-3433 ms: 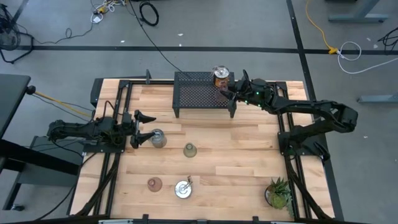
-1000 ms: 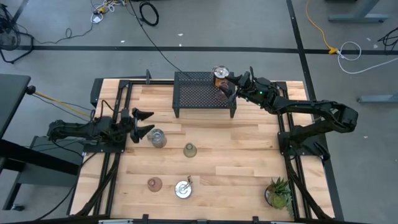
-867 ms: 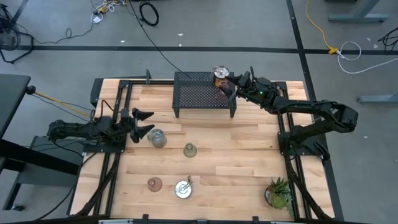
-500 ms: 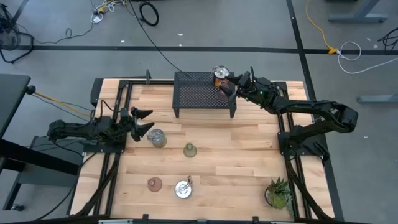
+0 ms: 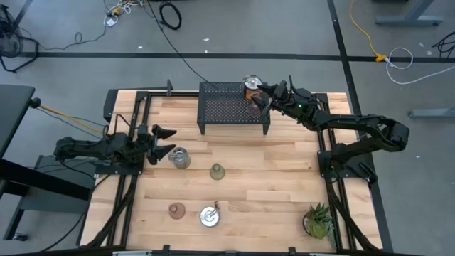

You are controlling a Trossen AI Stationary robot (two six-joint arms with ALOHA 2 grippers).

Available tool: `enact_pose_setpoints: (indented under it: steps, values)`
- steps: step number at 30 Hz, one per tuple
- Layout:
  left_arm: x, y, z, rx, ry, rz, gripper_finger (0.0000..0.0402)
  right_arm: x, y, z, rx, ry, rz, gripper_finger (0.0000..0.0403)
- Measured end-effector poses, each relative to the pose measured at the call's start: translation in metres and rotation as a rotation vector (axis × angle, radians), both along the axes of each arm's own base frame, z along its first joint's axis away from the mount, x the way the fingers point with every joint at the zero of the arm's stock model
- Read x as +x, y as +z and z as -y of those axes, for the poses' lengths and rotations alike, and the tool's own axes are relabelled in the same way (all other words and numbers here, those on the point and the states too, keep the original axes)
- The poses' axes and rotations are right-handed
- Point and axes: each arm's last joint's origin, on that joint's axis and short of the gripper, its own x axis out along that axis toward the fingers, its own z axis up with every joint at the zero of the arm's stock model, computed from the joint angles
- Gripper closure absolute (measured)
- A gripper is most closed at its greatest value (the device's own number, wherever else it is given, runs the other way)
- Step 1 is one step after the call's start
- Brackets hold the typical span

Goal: Pick & Place candle stick holders
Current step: Put the top silver scented candle on the shelf aligned with the other scented candles

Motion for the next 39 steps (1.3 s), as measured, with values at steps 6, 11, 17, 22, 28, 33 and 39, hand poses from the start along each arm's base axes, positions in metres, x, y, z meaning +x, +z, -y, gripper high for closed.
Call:
enact_pose_setpoints:
  steps: [6, 11, 17, 22, 28, 33, 39]
  values:
    - [0.001, -0.007, 0.001, -0.04, -0.044, -0.108, 0.0003, 0.0, 0.0, 0.0, 0.023, 0.001, 0.009, 0.0124]
    - [-0.009, 0.007, 0.002, -0.073, -0.084, -0.256, 0.0003, 0.0, 0.0, -0.001, 0.023, 0.046, 0.012, 0.0124]
    - [-0.019, 0.003, 0.0, -0.108, -0.025, -0.454, 0.0003, -0.002, 0.003, -0.003, 0.032, 0.072, 0.018, 0.0124]
    - [-0.021, -0.001, 0.0, -0.169, -0.027, -0.495, 0.0003, -0.007, 0.014, -0.009, 0.025, 0.144, 0.057, 0.0124]
    - [-0.018, -0.004, 0.004, -0.205, -0.047, -0.486, 0.0003, -0.021, 0.028, -0.017, 0.037, 0.161, 0.073, 0.0124]
    - [-0.006, -0.016, 0.011, -0.175, -0.045, -0.525, 0.0003, -0.031, 0.036, -0.027, 0.049, 0.176, 0.058, 0.0124]
    - [0.001, -0.026, 0.017, -0.101, 0.048, -0.639, 0.0003, -0.036, 0.041, -0.039, 0.051, 0.212, 0.049, 0.0124]
